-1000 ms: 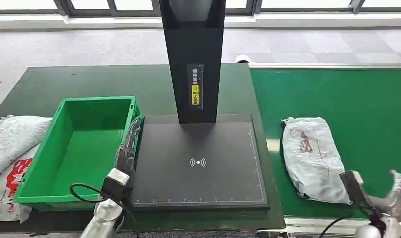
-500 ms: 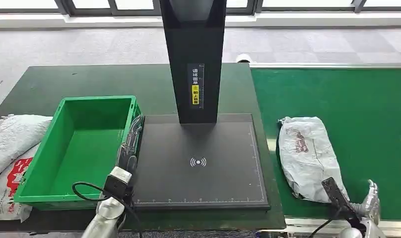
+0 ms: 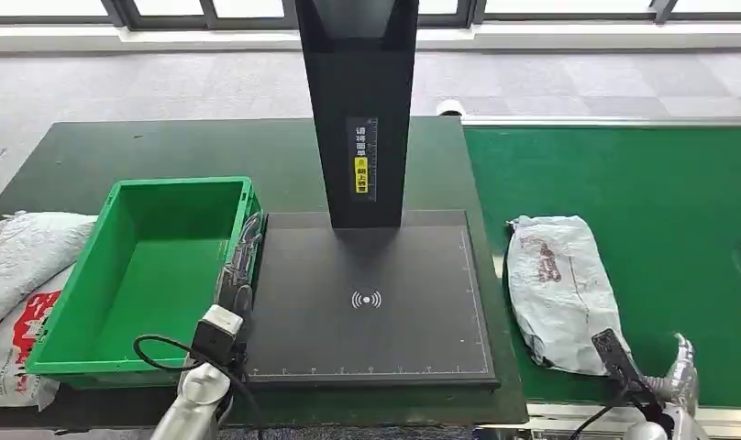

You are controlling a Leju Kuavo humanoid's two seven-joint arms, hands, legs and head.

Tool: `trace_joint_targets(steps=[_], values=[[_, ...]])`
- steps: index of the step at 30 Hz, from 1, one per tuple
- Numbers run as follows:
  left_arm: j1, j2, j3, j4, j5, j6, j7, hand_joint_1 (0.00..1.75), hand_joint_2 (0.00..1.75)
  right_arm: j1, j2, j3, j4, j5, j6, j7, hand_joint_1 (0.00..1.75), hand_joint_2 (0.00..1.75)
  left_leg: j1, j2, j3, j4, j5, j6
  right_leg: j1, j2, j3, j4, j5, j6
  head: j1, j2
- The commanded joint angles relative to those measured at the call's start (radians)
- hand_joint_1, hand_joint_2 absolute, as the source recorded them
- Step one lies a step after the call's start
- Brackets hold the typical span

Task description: Moved the parcel from conveyor to table for the left to box.

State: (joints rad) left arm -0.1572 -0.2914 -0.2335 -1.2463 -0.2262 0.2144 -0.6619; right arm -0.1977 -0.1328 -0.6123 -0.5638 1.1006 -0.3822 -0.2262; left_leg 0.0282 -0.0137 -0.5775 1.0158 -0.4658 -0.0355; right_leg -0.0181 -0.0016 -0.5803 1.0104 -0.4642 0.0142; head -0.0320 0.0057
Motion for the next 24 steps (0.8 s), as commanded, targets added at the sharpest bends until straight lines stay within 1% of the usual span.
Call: trace_joint_targets(steps=[1, 3, 4, 5, 7, 8, 9, 11, 13, 14, 15, 16, 17, 18, 19, 20, 21, 22, 23, 24], values=[[-0.027, 0.033, -0.003, 0.056, 0.002, 0.001, 0.004, 0.0, 0.0, -0.031, 0.006, 0.056, 0.042, -0.003, 0.004, 0.003, 0.0, 1.75, -0.001, 0.005, 0.001, -0.002, 0.001, 0.003, 0.0, 0.003, -0.001, -0.002, 0.002, -0.001, 0.0, 0.0], [-0.027, 0.033, -0.003, 0.056, 0.002, 0.001, 0.004, 0.0, 0.0, -0.031, 0.006, 0.056, 0.042, -0.003, 0.004, 0.003, 0.0, 1.75, -0.001, 0.005, 0.001, -0.003, 0.001, 0.003, 0.0, 0.004, -0.001, -0.002, 0.002, -0.001, 0.0, 0.0], [-0.032, 0.036, -0.01, 0.064, 0.009, 0.001, 0.013, 0.0, 0.0, -0.031, 0.021, 0.053, 0.031, -0.024, 0.007, -0.044, 0.0, 1.75, 0.0, 0.003, 0.001, -0.001, 0.0, 0.002, 0.0, 0.003, 0.0, -0.001, 0.001, -0.001, 0.0, 0.0], [-0.037, 0.037, -0.014, 0.071, 0.016, -0.004, 0.016, 0.0, 0.0, -0.033, 0.032, 0.059, 0.027, -0.026, 0.009, -0.061, 0.0, 1.75, -0.001, 0.005, 0.001, -0.003, 0.001, 0.003, 0.0, 0.004, -0.001, -0.002, 0.002, -0.001, 0.0, 0.0], [-0.058, 0.042, -0.022, 0.105, 0.036, -0.02, 0.014, 0.0, 0.0, -0.047, 0.055, 0.08, 0.031, -0.019, 0.006, -0.064, 0.0, 1.75, 0.0, 0.006, 0.001, -0.002, 0.001, 0.003, 0.0, 0.004, -0.001, -0.002, 0.003, -0.001, 0.0, 0.0], [-0.066, 0.041, -0.023, 0.118, 0.044, -0.019, 0.008, 0.0, 0.0, -0.051, 0.064, 0.081, 0.03, -0.035, 0.005, -0.083, 0.0, 1.75, 0.0, 0.005, 0.001, -0.001, 0.001, 0.002, 0.0, 0.004, -0.001, -0.001, 0.002, -0.001, 0.0, 0.0], [-0.074, 0.041, -0.024, 0.129, 0.05, -0.02, 0.004, 0.0, 0.0, -0.05, 0.072, 0.084, 0.024, -0.046, 0.008, -0.093, 0.0, 1.75, 0.0, 0.007, 0.001, -0.003, 0.001, 0.002, 0.0, 0.006, -0.001, -0.002, 0.003, -0.002, 0.0, 0.0], [-0.08, 0.038, -0.023, 0.136, 0.051, -0.014, 0.0, 0.0, 0.0, -0.038, 0.081, 0.083, 0.006, -0.058, 0.009, -0.102, 0.0, 1.75, -0.001, 0.007, 0.001, -0.004, 0.002, 0.003, 0.0, 0.006, -0.001, -0.003, 0.004, -0.002, 0.0, 0.0], [-0.082, 0.036, -0.026, 0.137, 0.043, -0.002, -0.004, 0.0, 0.0, -0.01, 0.094, 0.085, -0.043, -0.085, 0.015, -0.134, 0.0, 1.75, 0.0, 0.002, 0.001, -0.001, 0.001, 0.002, 0.0, 0.002, -0.001, -0.001, 0.002, -0.001, 0.0, 0.0], [-0.082, 0.037, -0.029, 0.138, 0.042, -0.004, -0.004, 0.0, 0.0, 0.001, 0.099, 0.083, -0.062, -0.103, 0.032, -0.147, 0.0, 1.75, 0.0, 0.002, 0.0, -0.002, 0.003, 0.002, 0.0, 0.001, -0.001, -0.002, 0.003, -0.001, 0.0, 0.0], [-0.086, 0.037, -0.033, 0.145, 0.04, -0.005, -0.004, 0.0, 0.0, 0.012, 0.099, 0.085, -0.077, -0.105, 0.046, -0.135, 0.0, 1.75, -0.001, 0.003, 0.0, -0.003, 0.004, 0.003, 0.0, 0.001, -0.001, -0.003, 0.003, -0.001, 0.0, 0.0], [-0.089, 0.038, -0.034, 0.147, 0.038, -0.007, -0.004, 0.0, 0.0, 0.017, 0.096, 0.088, -0.08, -0.097, 0.062, -0.097, 0.0, 1.75, 0.0, 0.001, 0.0, -0.001, 0.003, 0.002, 0.0, 0.0, 0.0, -0.001, 0.002, -0.001, 0.0, 0.0], [-0.113, 0.021, -0.038, 0.168, 0.032, 0.013, -0.003, 0.0, 0.0, -0.106, 0.17, 0.153, -0.014, -0.106, 0.118, -0.239, 0.0, 1.75, -0.001, 0.002, 0.0, -0.003, 0.004, 0.003, 0.0, 0.0, -0.001, -0.002, 0.003, -0.001, 0.0, 0.0], [-0.133, 0.011, -0.047, 0.188, 0.034, 0.028, 0.001, 0.0, 0.0, -0.22, 0.223, 0.207, 0.097, -0.071, 0.059, -0.156, 0.0, 1.75, 0.0, 0.004, 0.0, -0.001, 0.003, 0.002, 0.0, 0.003, -0.002, -0.001, 0.003, -0.001, 0.0, 0.0], [-0.139, 0.009, -0.052, 0.193, 0.037, 0.034, 0.002, 0.0, 0.0, -0.253, 0.236, 0.231, 0.134, -0.06, 0.045, -0.13, 0.0, 1.75, 0.0, 0.015, -0.001, -0.001, 0.003, 0.003, 0.0, 0.013, -0.007, 0.0, 0.007, -0.002, 0.0, 0.0], [-0.141, 0.009, -0.054, 0.198, 0.042, 0.046, -0.001, 0.0, 0.0, -0.286, 0.249, 0.263, 0.171, -0.089, 0.039, -0.117, 0.0, 1.75, 0.001, 0.017, -0.001, 0.0, 0.002, 0.002, 0.001, 0.016, -0.005, 0.0, 0.007, -0.001, 0.0, 0.0], [-0.136, 0.01, -0.053, 0.197, 0.049, 0.05, -0.007, 0.0, 0.0, -0.296, 0.255, 0.264, 0.18, -0.099, 0.039, -0.121, 0.0, 1.75, 0.0, 0.018, -0.011, 0.0, 0.003, 0.002, 0.001, 0.016, -0.007, 0.002, 0.008, -0.002, 0.0, 0.0], [-0.133, 0.012, -0.056, 0.194, 0.058, 0.051, -0.013, 0.0, 0.0, -0.3, 0.254, 0.268, 0.19, -0.112, 0.033, -0.135, 0.0, 1.75, 0.001, 0.021, -0.011, -0.001, 0.004, 0.003, 0.001, 0.019, -0.007, 0.001, 0.009, -0.002, 0.0, 0.0], [-0.118, 0.011, -0.055, 0.174, 0.081, 0.058, -0.031, 0.0, 0.0, -0.298, 0.26, 0.261, 0.179, -0.153, 0.014, -0.196, 0.0, 1.75, 0.001, 0.019, -0.01, -0.002, 0.004, 0.001, 0.002, 0.017, -0.008, 0.0, 0.01, -0.004, 0.0, 0.0], [-0.103, 0.015, -0.059, 0.155, 0.089, 0.058, -0.036, 0.0, 0.0, -0.295, 0.262, 0.26, 0.167, -0.173, 0.004, -0.226, 0.0, 1.75, 0.001, 0.022, -0.01, -0.004, 0.006, 0.001, 0.002, 0.019, -0.01, -0.001, 0.013, -0.007, 0.0, 0.0]])
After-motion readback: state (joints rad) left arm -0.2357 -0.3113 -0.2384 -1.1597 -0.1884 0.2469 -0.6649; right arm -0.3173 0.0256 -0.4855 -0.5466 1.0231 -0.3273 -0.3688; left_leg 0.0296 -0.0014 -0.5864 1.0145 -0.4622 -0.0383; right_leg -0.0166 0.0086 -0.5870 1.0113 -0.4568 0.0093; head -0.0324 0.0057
